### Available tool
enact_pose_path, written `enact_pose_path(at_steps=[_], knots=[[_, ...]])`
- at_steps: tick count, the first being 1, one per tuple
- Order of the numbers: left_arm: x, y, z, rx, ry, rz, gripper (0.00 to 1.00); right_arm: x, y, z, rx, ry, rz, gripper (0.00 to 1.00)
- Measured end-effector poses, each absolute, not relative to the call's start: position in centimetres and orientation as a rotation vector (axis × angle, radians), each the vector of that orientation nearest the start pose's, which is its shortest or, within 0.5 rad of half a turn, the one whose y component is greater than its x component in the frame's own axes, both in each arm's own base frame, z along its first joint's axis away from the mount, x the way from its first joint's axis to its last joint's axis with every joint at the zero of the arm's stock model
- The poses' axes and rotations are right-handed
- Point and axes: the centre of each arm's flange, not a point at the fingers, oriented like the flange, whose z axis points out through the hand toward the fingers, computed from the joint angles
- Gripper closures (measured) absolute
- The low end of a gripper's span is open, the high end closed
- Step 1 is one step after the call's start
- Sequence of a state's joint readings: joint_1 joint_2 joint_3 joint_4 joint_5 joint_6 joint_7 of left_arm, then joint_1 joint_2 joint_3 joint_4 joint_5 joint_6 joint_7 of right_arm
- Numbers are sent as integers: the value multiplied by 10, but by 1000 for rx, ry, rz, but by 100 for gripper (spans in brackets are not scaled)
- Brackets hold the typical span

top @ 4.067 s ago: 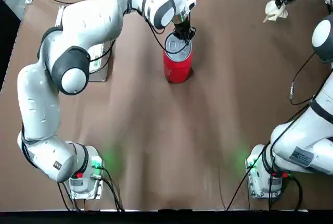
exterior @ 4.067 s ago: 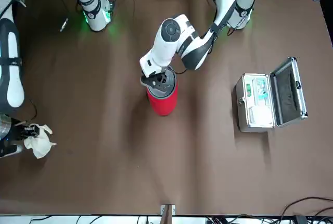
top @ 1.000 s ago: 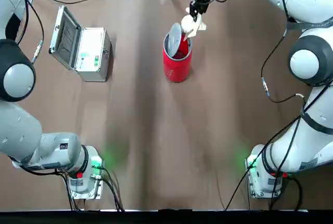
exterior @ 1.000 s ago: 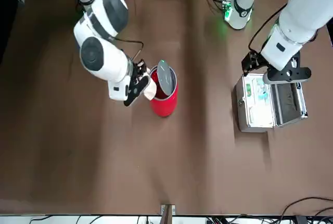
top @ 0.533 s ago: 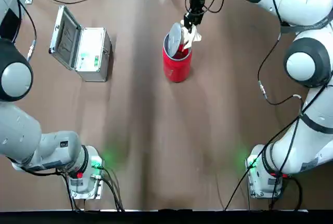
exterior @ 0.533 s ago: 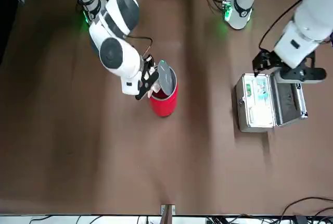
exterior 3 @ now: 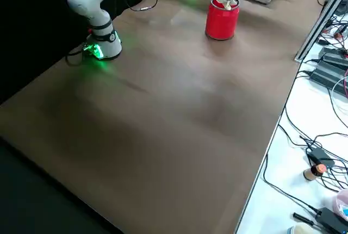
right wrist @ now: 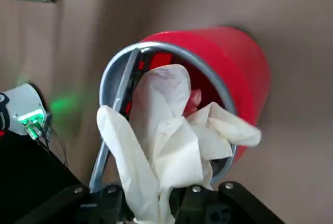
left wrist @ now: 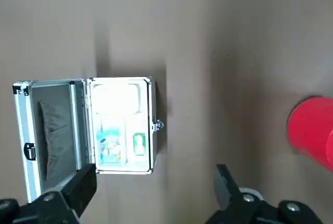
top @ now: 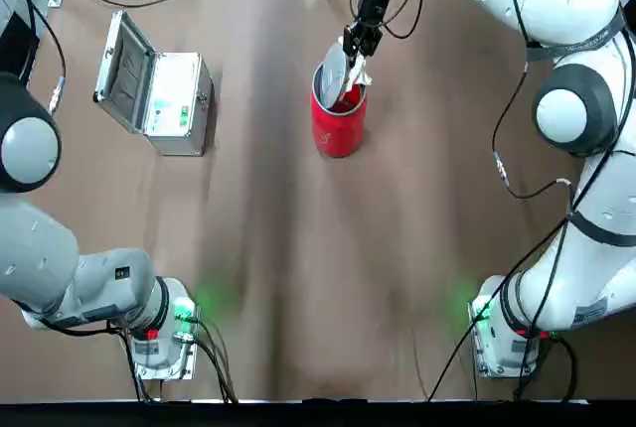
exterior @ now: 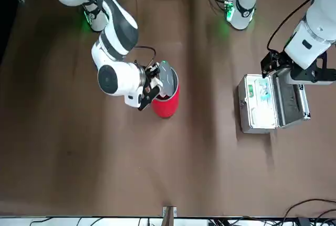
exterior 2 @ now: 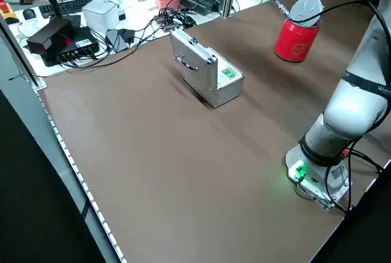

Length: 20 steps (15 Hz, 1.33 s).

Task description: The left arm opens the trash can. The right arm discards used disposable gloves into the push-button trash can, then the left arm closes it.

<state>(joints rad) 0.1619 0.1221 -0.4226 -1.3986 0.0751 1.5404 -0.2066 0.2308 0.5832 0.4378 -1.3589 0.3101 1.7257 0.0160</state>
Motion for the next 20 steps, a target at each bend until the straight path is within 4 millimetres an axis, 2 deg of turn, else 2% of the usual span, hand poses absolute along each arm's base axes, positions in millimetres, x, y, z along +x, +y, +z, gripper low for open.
enact_pose_path(at_steps=[3, 9, 11, 14, 20], knots=[[575, -118, 639, -3123, 58, -55, 0, 568, 402, 394, -2553, -671, 465, 89], [574, -123, 639, -3124, 71, -56, 0, 572, 399, 376, -2530, -616, 512, 89], [574, -123, 639, -3124, 72, -56, 0, 575, 396, 374, -2531, -607, 513, 89], [573, -126, 639, -3124, 78, -55, 0, 588, 376, 375, -2536, -563, 500, 89], [573, -126, 639, -3124, 77, -54, 0, 587, 378, 377, -2518, -548, 511, 89]])
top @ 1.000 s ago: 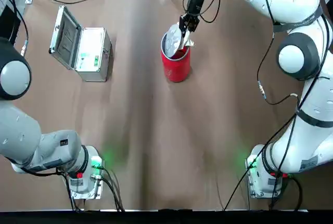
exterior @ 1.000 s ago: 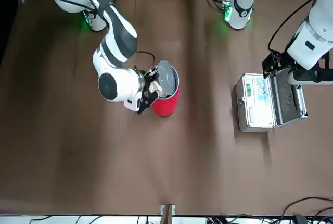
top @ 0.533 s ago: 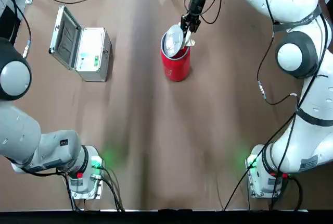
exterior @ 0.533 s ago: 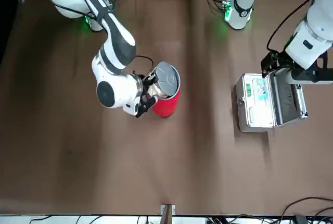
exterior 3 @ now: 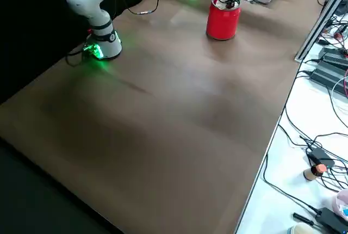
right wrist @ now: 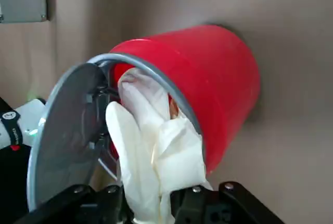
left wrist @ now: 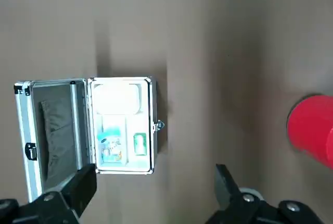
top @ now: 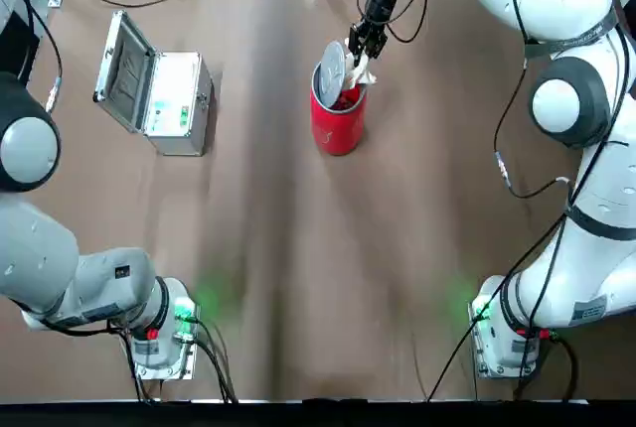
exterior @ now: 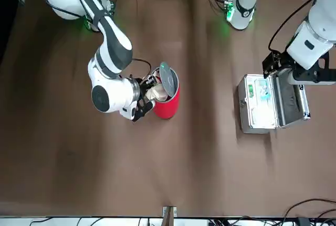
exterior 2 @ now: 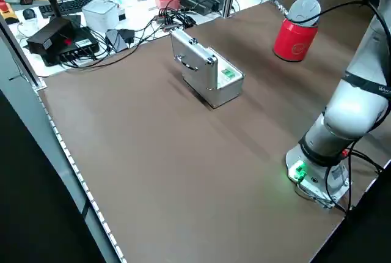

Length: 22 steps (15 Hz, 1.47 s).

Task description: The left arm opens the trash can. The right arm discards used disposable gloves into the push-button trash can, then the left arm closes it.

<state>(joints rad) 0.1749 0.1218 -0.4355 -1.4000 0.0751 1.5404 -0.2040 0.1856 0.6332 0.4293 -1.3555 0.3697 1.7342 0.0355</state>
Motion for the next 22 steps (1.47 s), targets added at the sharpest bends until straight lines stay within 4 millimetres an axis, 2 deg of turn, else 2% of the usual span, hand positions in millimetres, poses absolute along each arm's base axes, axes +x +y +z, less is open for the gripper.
enact_pose_path(at_steps=[3, 7, 12, 17, 18, 21, 22], knots=[[573, -127, 638, -3124, 76, -52, 0, 588, 380, 381, -2460, -421, 553, 89], [573, -127, 638, -3124, 76, -51, 0, 594, 371, 383, -2435, -322, 578, 89], [573, -127, 638, -3124, 76, -51, 0, 593, 373, 371, -2433, -177, 660, 89], [573, -127, 638, -3124, 77, -51, 0, 594, 374, 359, -2419, -146, 694, 89], [573, -127, 638, -3124, 77, -50, 0, 594, 374, 359, -2418, -144, 695, 85], [573, -127, 637, -3124, 77, -50, 0, 594, 375, 360, -2411, -140, 696, 60], [573, -127, 637, -3124, 78, -50, 0, 594, 375, 360, -2407, -138, 697, 59]])
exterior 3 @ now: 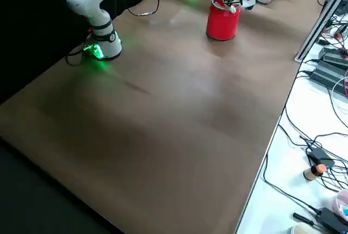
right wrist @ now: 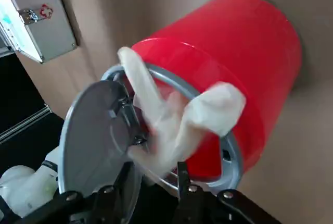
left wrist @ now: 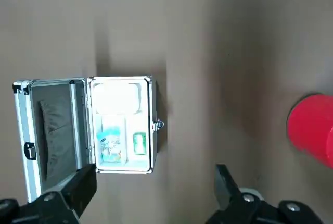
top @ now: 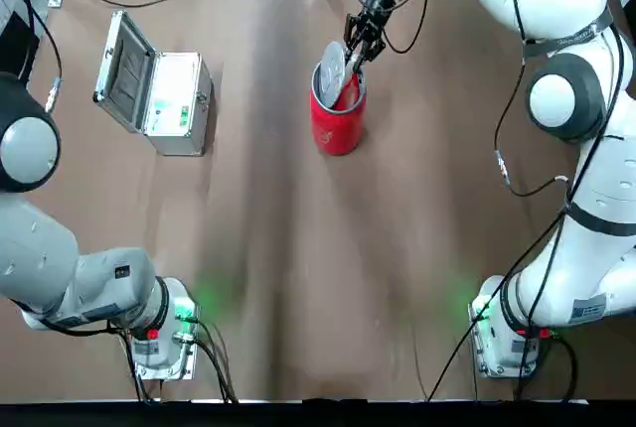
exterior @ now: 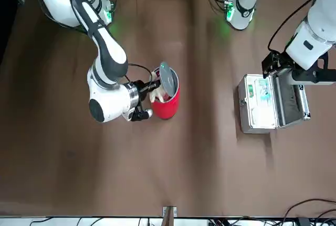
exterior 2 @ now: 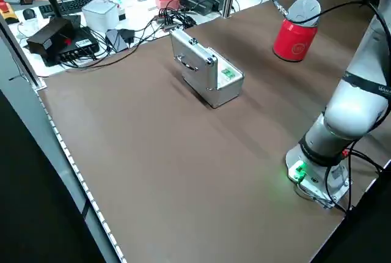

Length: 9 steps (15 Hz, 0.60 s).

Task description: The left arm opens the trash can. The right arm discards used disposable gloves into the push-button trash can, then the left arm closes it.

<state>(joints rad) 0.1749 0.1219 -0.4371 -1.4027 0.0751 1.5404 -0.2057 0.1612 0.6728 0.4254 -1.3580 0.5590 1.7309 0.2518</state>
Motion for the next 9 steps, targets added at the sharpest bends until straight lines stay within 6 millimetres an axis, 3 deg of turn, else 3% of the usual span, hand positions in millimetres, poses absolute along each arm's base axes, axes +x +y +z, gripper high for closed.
enact_pose_path(at_steps=[5, 9], knots=[[573, -128, 637, -3123, 79, -48, 0, 595, 372, 360, -2401, -128, 698, 60], [569, -144, 634, -3125, 127, -39, 0, 601, 350, 364, -2390, -121, 757, 60]])
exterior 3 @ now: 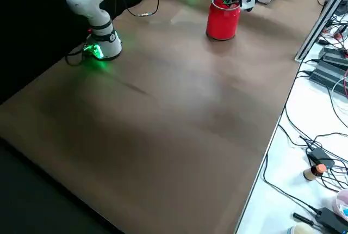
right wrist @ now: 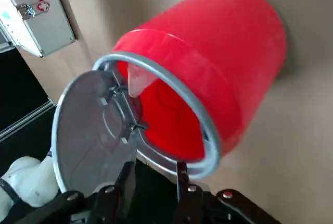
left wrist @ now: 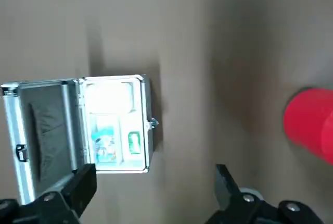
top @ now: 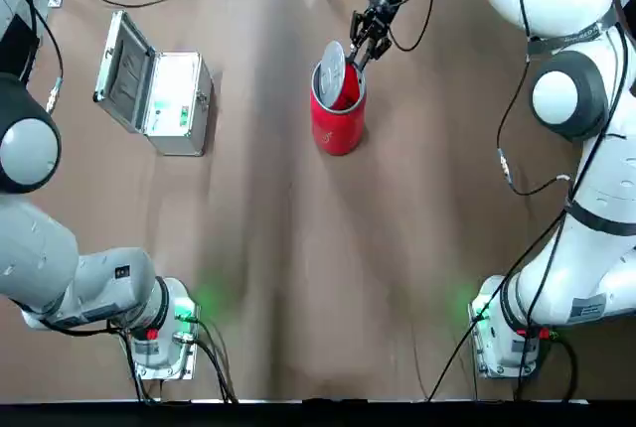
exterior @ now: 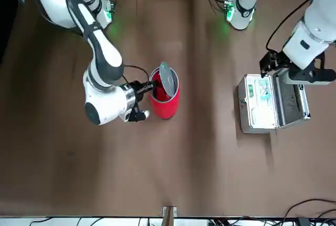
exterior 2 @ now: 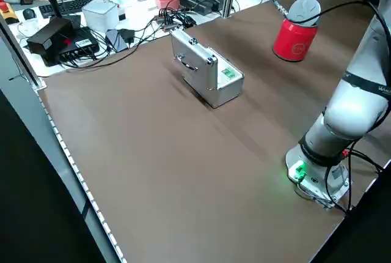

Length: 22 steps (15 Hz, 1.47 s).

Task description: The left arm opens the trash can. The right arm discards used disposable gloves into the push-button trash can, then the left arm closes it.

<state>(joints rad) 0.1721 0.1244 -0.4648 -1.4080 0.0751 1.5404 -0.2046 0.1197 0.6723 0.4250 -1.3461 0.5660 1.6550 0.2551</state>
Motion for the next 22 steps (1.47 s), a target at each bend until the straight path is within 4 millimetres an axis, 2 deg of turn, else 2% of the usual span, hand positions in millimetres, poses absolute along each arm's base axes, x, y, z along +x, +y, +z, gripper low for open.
enact_pose_path(at_steps=[2, 4, 6, 7, 11, 13, 14, 15, 17, 21, 22], knots=[[565, -167, 626, -3128, 198, -13, 0, 616, 324, 375, -2383, -92, 741, 60], [559, -201, 612, -3146, 301, 39, 0, 638, 279, 395, -2375, -39, 704, 60], [550, -242, 596, -3204, 401, 130, 0, 661, 216, 418, -2405, 7, 649, 60], [538, -283, 578, -3288, 480, 270, 0, 676, 155, 431, -2505, 56, 576, 60], [517, -350, 535, -3341, 601, 533, 0, 690, 58, 430, -2696, 65, 463, 60], [506, -383, 521, -3351, 601, 570, 3, 689, 10, 449, -2751, 48, 395, 59], [500, -400, 517, -3366, 580, 562, 10, 686, -11, 462, -2782, 51, 365, 58], [494, -416, 515, -3385, 545, 546, 11, 682, -26, 476, -2820, 57, 337, 52], [485, -436, 513, -3407, 488, 532, 29, 675, -39, 501, -2900, 58, 287, 34], [488, -436, 514, -3416, 434, 533, 66, 664, -34, 543, -2971, 45, 200, 2], [489, -435, 513, -3418, 404, 539, 75, 659, -36, 556, -2984, 52, 169, 1]])
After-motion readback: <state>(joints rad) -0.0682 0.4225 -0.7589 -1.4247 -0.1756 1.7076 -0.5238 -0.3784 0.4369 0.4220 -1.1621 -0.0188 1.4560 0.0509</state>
